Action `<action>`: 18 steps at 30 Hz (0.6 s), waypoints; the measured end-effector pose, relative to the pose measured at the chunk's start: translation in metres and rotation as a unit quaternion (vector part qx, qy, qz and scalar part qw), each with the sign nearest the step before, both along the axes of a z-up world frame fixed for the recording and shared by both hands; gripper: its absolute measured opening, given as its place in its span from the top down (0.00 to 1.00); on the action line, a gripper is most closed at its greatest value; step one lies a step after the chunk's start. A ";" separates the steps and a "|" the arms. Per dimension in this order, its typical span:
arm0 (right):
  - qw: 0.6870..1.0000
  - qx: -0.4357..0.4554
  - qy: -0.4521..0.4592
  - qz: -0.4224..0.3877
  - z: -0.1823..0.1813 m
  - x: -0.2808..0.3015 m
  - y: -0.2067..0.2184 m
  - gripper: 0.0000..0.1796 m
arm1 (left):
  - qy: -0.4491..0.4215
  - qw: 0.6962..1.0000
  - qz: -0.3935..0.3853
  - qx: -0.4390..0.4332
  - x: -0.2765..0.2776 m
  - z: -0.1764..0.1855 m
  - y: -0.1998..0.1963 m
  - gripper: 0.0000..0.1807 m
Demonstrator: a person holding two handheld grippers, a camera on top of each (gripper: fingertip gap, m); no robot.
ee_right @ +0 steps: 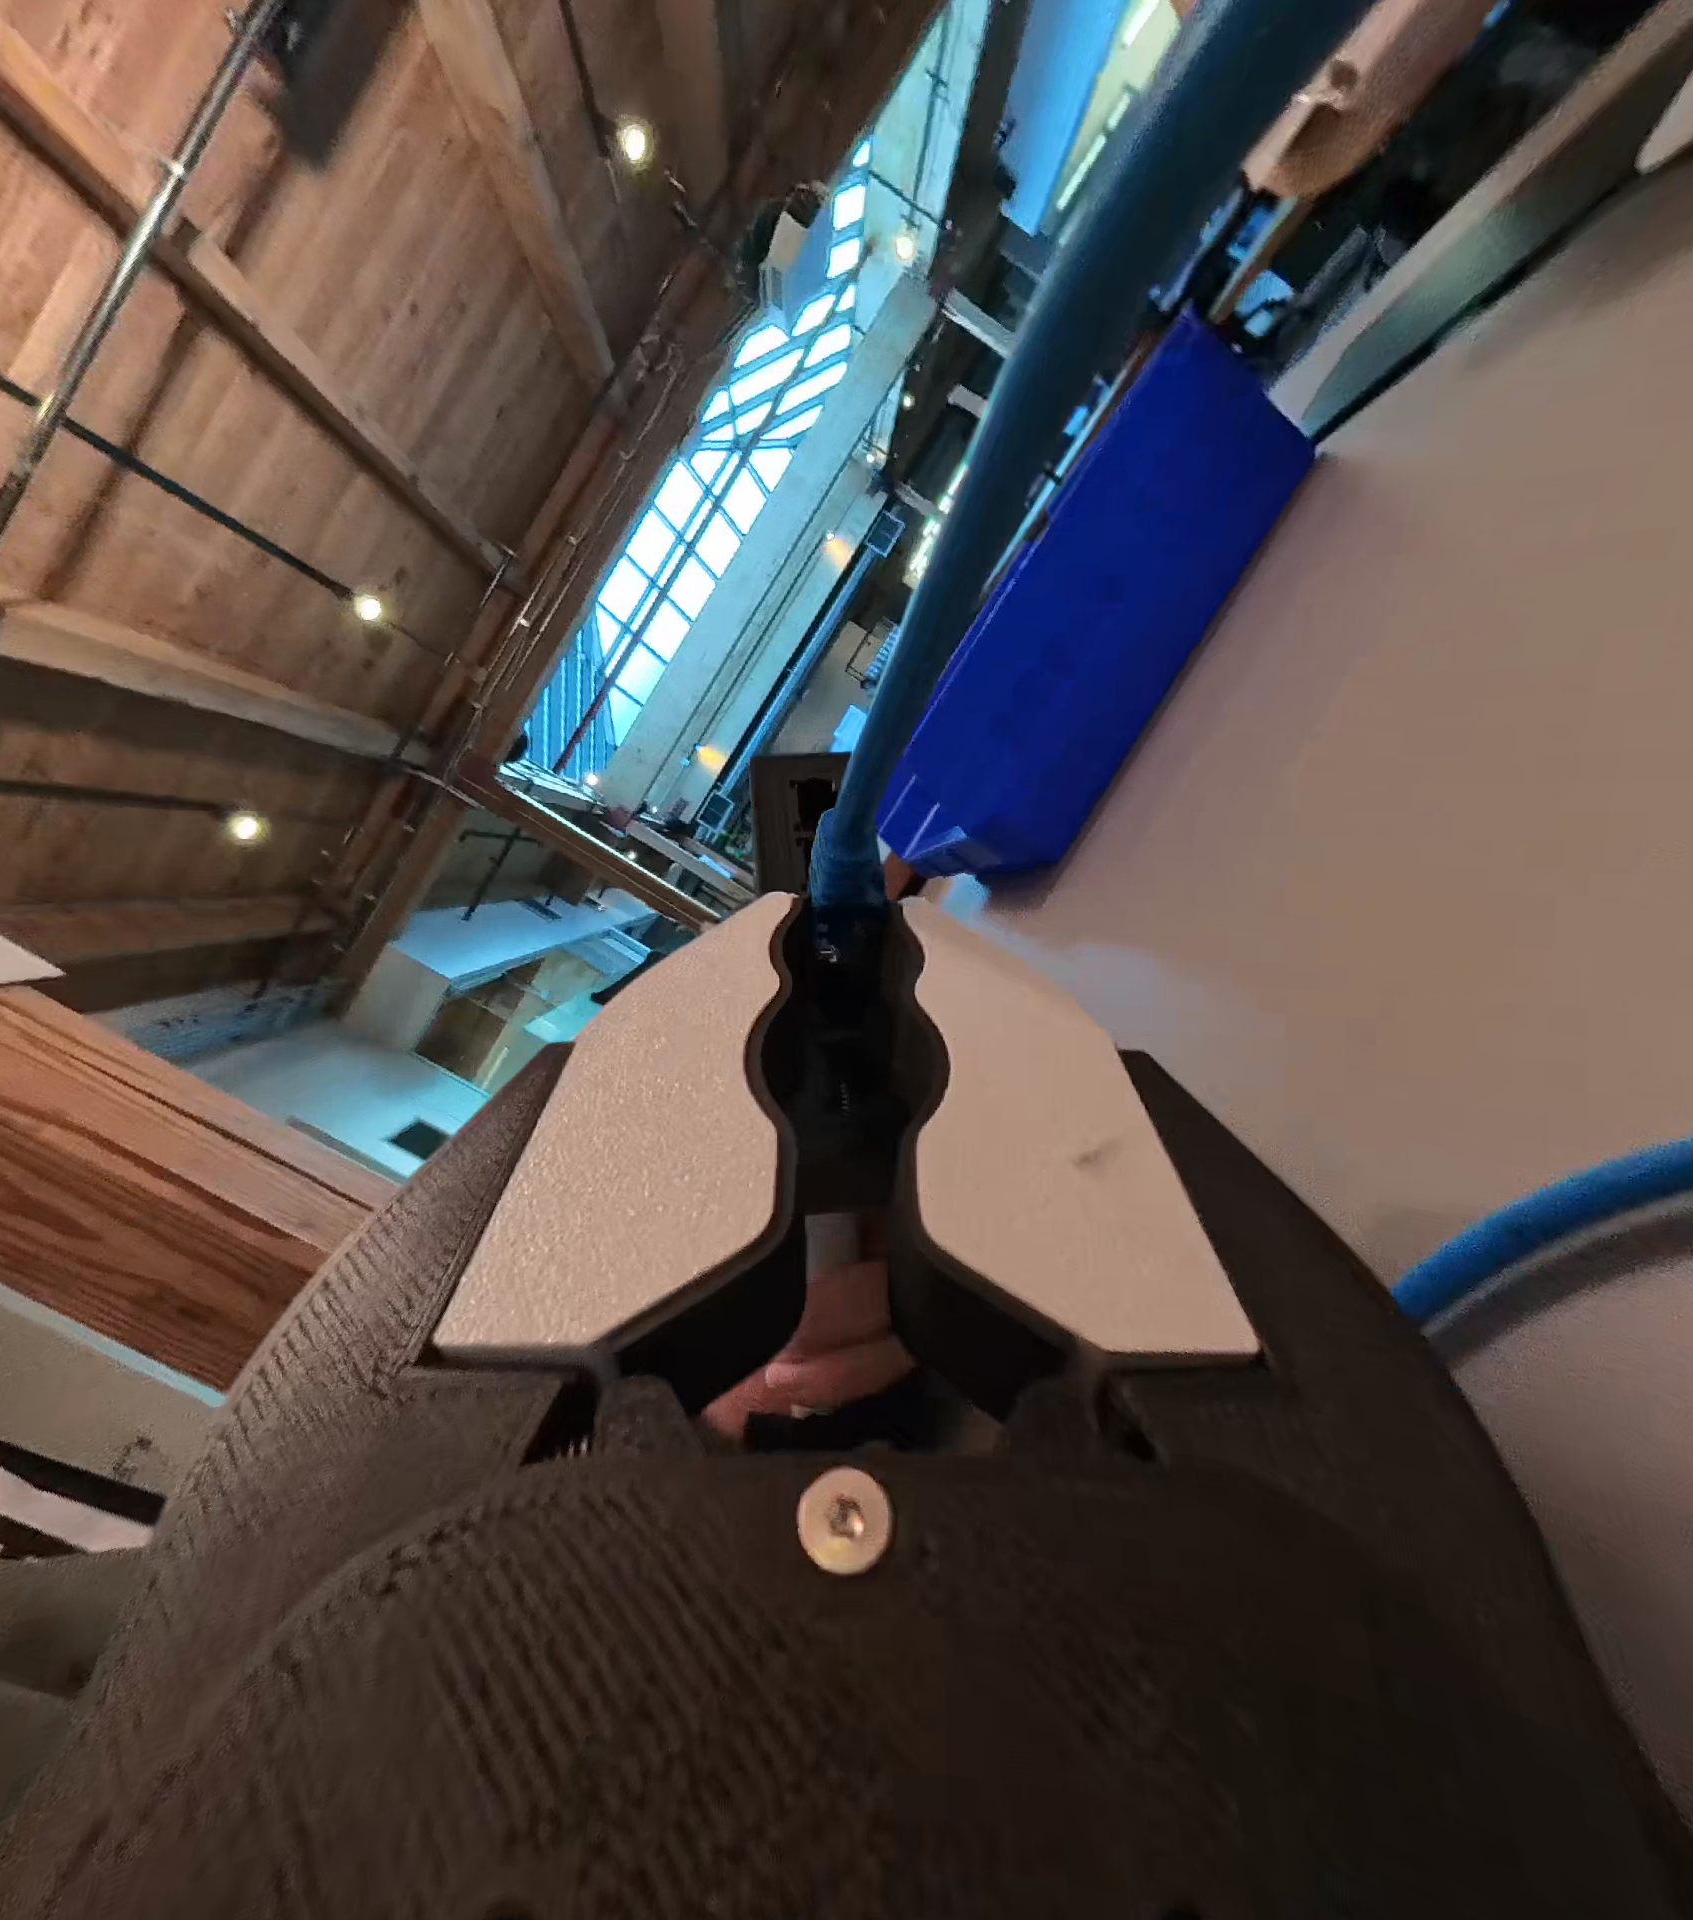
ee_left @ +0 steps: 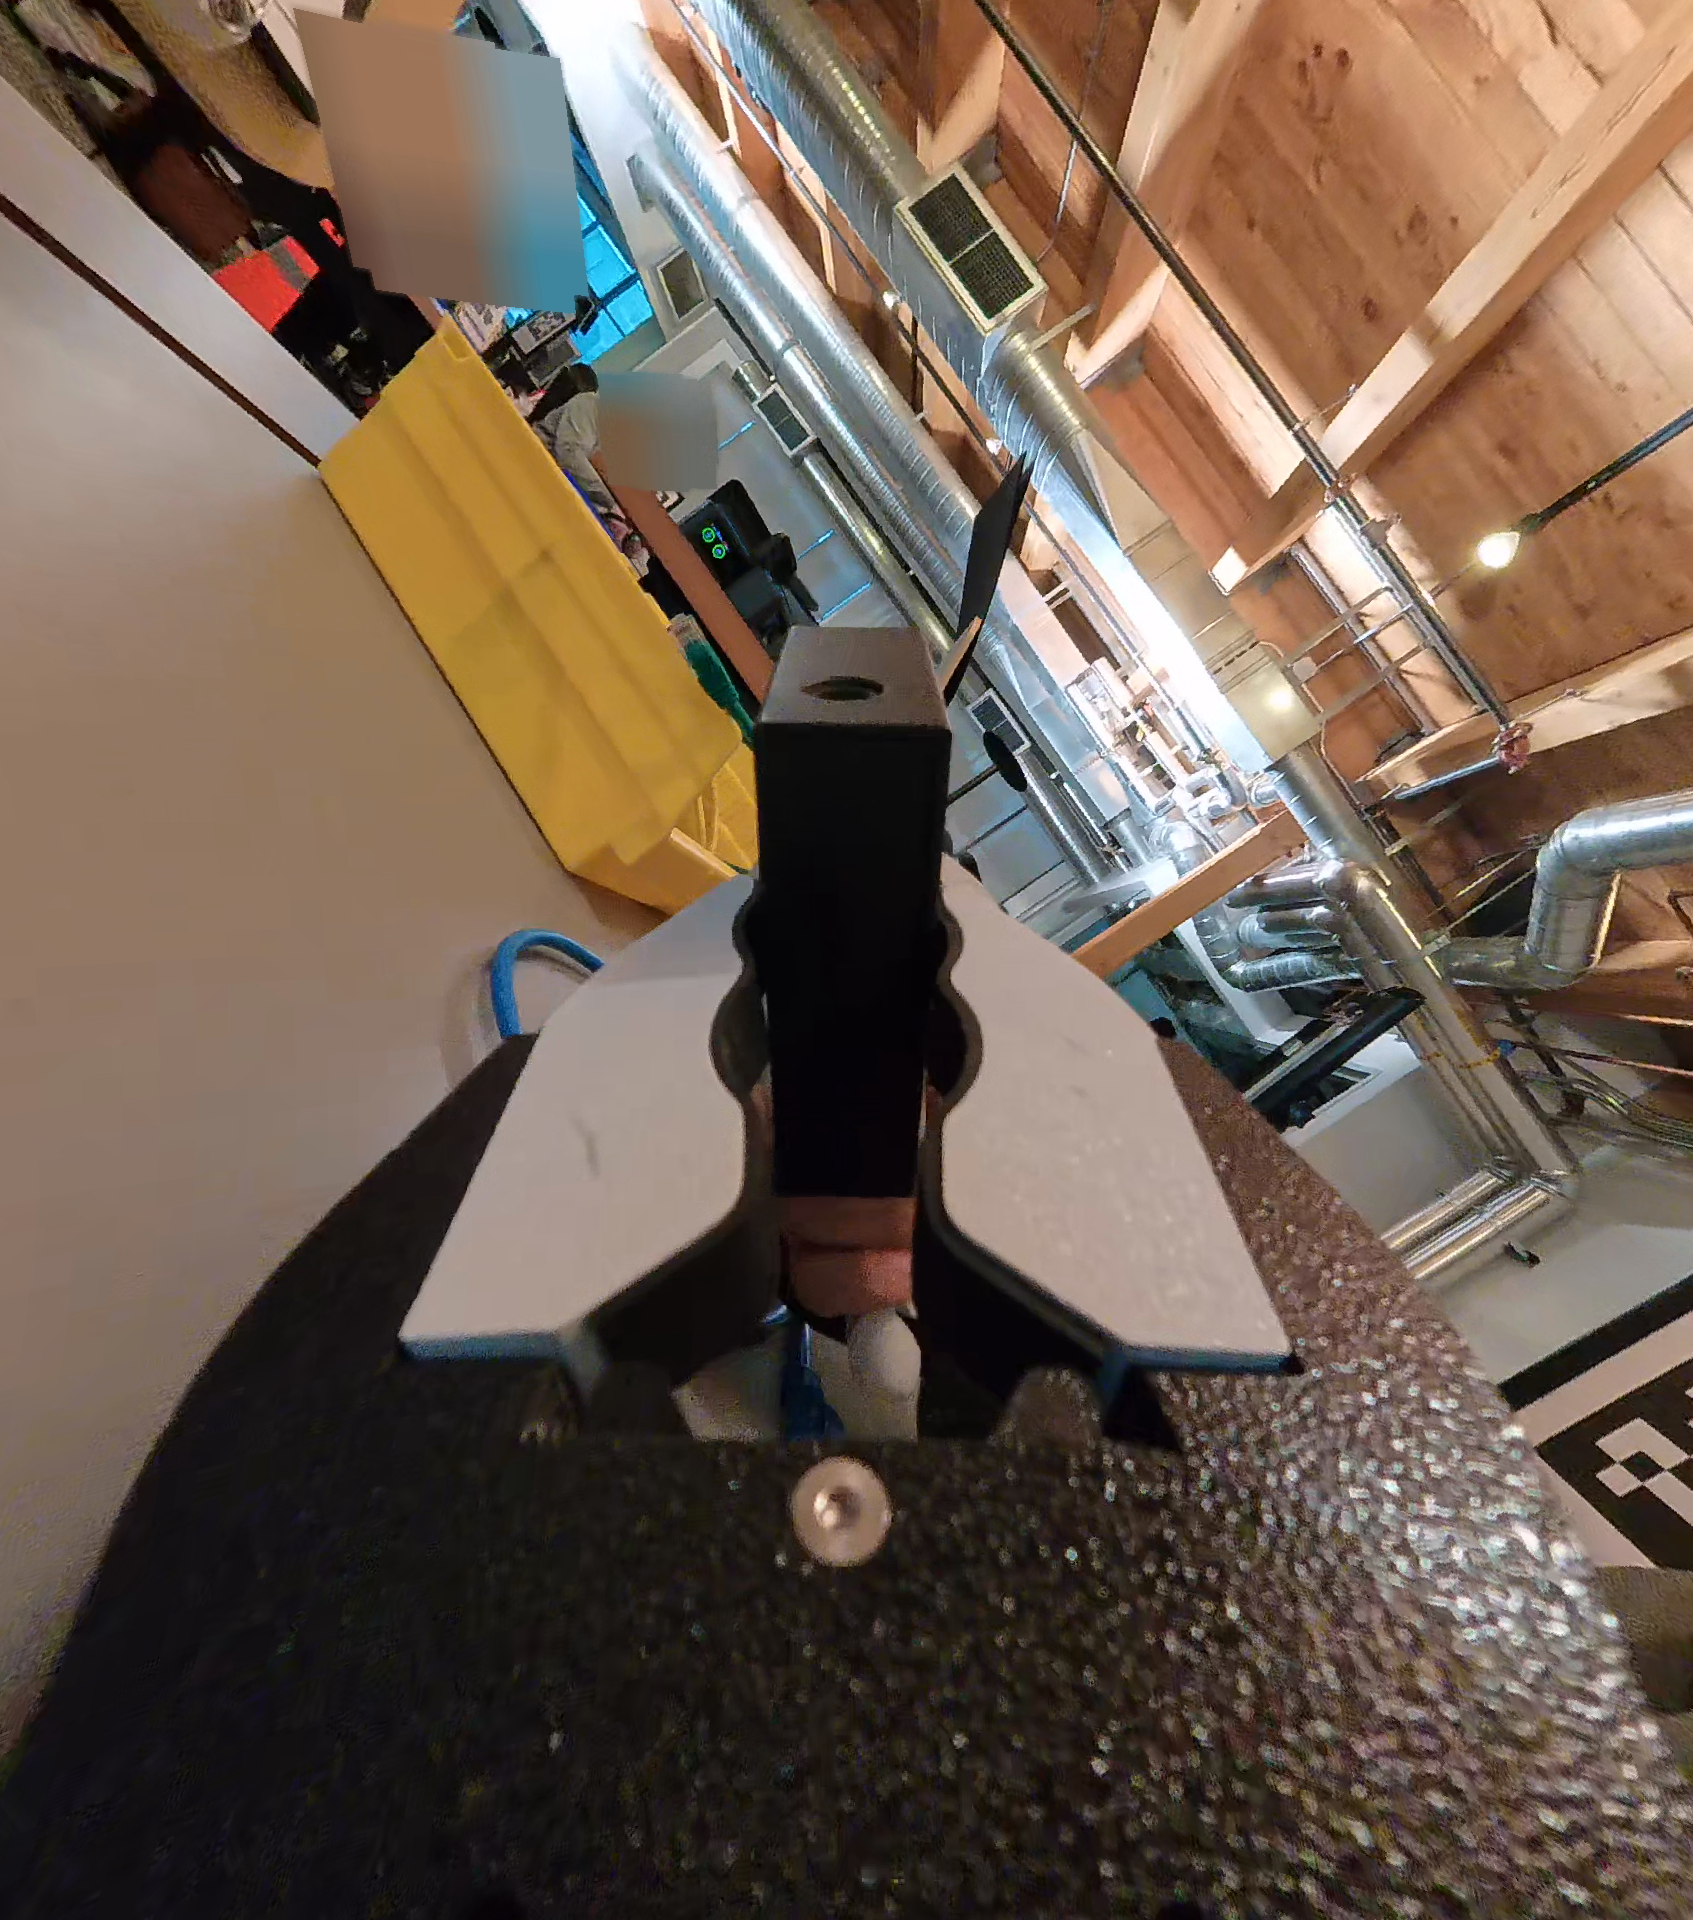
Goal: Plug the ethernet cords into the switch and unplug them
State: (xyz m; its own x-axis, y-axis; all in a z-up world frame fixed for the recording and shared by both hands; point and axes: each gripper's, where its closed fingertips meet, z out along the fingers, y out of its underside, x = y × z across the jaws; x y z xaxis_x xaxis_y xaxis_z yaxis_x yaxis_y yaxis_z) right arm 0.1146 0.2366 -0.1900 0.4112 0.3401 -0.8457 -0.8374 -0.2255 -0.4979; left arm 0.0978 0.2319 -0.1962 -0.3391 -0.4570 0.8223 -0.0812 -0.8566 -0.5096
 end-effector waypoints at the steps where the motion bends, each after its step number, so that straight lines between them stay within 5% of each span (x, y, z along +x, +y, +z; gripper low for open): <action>1: 1.000 -0.008 -0.003 -0.002 -0.002 0.001 0.000 0.92 | 0.002 1.000 -0.001 -0.001 0.000 -0.002 0.000 0.85; 18: 0.999 -0.015 0.042 -0.020 -0.003 0.000 -0.002 0.92 | -0.009 1.000 0.009 -0.020 0.001 0.000 0.003 0.85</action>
State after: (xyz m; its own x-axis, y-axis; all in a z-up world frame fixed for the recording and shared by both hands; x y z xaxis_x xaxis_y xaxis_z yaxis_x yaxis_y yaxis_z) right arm 0.1151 0.2349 -0.1929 0.3506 0.2994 -0.8874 -0.8849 -0.2042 -0.4185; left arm 0.0983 0.2347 -0.1960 -0.3460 -0.4302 0.8338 -0.0567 -0.8775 -0.4762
